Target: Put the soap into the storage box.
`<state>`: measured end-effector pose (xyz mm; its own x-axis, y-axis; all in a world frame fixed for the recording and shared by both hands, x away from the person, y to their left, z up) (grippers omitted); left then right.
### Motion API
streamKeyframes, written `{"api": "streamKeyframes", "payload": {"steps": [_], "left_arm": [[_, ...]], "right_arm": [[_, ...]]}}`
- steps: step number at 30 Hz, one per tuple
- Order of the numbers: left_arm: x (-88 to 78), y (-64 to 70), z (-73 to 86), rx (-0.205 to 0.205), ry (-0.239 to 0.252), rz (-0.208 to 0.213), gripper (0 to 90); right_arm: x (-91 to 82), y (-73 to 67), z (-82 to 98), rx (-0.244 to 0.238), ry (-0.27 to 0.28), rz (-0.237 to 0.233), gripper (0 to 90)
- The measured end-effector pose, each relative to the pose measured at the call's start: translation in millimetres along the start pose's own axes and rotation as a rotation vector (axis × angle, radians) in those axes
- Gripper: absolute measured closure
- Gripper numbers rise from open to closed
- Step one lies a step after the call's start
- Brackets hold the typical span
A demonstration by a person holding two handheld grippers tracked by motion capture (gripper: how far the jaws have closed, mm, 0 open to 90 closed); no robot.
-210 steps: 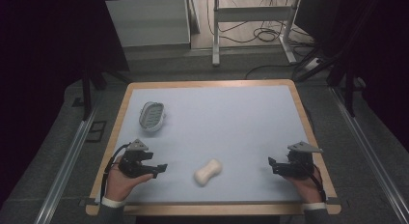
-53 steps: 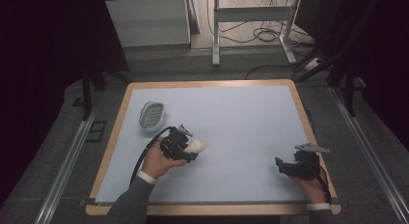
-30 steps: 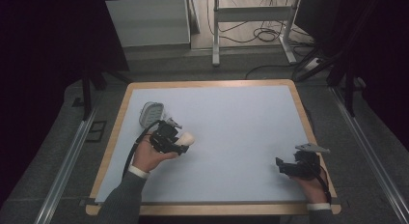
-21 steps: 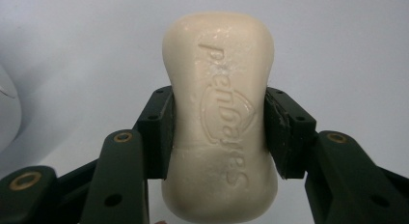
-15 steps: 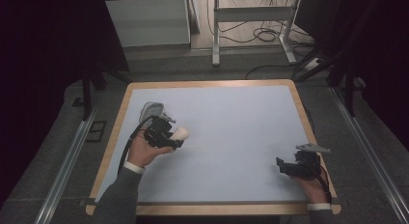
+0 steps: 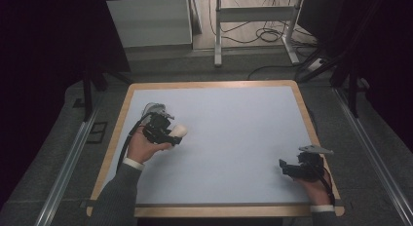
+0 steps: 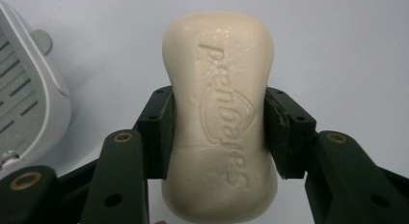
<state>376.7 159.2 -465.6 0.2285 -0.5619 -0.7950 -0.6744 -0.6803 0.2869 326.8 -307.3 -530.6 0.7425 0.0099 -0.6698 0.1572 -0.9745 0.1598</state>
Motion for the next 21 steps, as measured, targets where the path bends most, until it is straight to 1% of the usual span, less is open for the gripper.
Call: {"api": "streamKeyframes", "payload": {"steps": [2,5,7,21], "left_arm": [[-1.1,-3.9,-2.7,-0.009,0.003,-0.008,49.6],[-1.5,-7.4,-4.1,-0.017,0.004,-0.009,49.6],[-1.5,-10.7,-5.2,-0.021,0.003,-0.02,49.6],[-5.6,-31.8,-9.2,-0.06,0.007,-0.037,49.6]], "right_arm": [[-0.1,0.6,-0.1,0.006,0.0,0.002,7.1],[0.4,1.3,0.2,0.004,-0.002,0.003,7.1],[0.5,1.5,0.3,0.004,-0.003,0.004,7.1],[0.1,1.6,0.4,0.006,-0.002,0.003,7.1]]}}
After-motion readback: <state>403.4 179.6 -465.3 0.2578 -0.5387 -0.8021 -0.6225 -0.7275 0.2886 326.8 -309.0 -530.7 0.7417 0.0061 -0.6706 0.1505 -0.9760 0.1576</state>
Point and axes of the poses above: each handheld gripper's, and its own axes: x roughly forward along the jaws, z roughly out of its underside, y roughly to its right, the point moved 2 cm from there along x, roughly forward along the jaws, and after that the axes turned 13 degrees about z, right-handed, at the moved point
